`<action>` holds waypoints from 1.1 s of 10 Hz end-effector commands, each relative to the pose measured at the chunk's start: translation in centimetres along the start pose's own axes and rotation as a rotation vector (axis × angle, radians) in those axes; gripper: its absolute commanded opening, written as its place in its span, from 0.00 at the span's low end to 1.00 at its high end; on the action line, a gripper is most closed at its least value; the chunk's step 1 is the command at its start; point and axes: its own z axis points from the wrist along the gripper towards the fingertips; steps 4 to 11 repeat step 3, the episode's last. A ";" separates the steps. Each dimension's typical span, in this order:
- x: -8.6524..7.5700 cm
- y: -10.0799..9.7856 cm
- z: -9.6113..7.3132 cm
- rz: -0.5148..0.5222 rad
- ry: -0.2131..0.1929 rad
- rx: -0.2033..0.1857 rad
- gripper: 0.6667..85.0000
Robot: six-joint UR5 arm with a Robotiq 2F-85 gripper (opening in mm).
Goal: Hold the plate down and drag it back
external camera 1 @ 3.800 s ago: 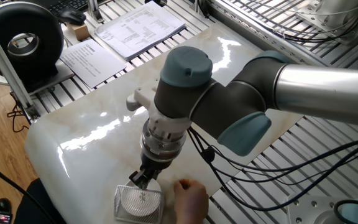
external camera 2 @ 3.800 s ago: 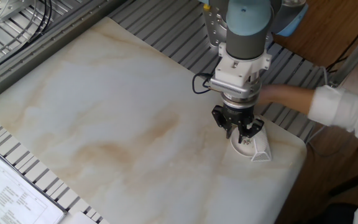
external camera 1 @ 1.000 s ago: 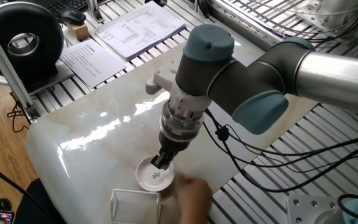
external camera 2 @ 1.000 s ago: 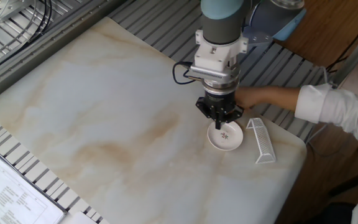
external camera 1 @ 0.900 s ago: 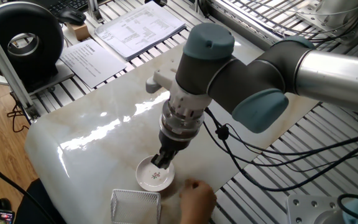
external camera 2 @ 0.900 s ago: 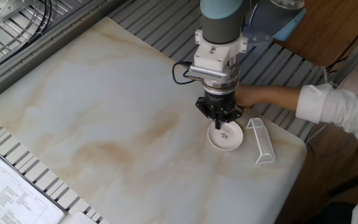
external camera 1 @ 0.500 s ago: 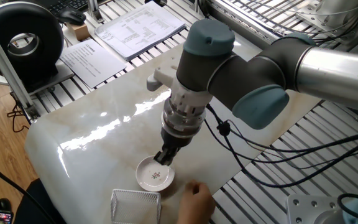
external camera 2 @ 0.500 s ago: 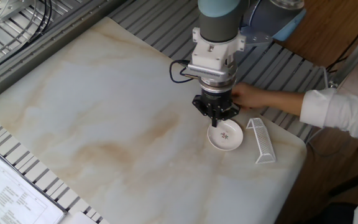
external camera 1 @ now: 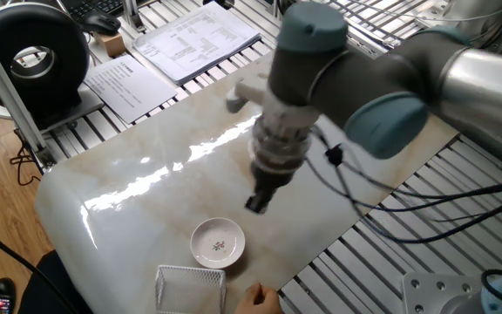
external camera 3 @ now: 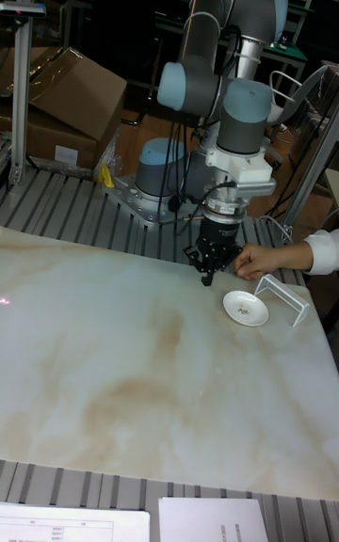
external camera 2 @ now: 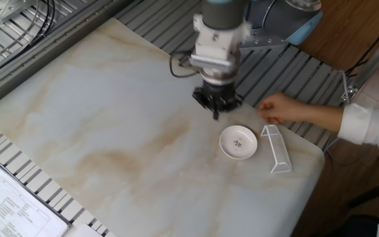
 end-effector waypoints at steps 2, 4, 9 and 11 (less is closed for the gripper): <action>2.4 -1.8 -0.9 -0.030 0.015 0.025 0.00; 2.5 -1.9 -0.7 -0.033 0.020 0.028 0.00; 2.5 -1.9 -0.7 -0.033 0.020 0.028 0.00; 2.5 -1.9 -0.7 -0.033 0.020 0.028 0.00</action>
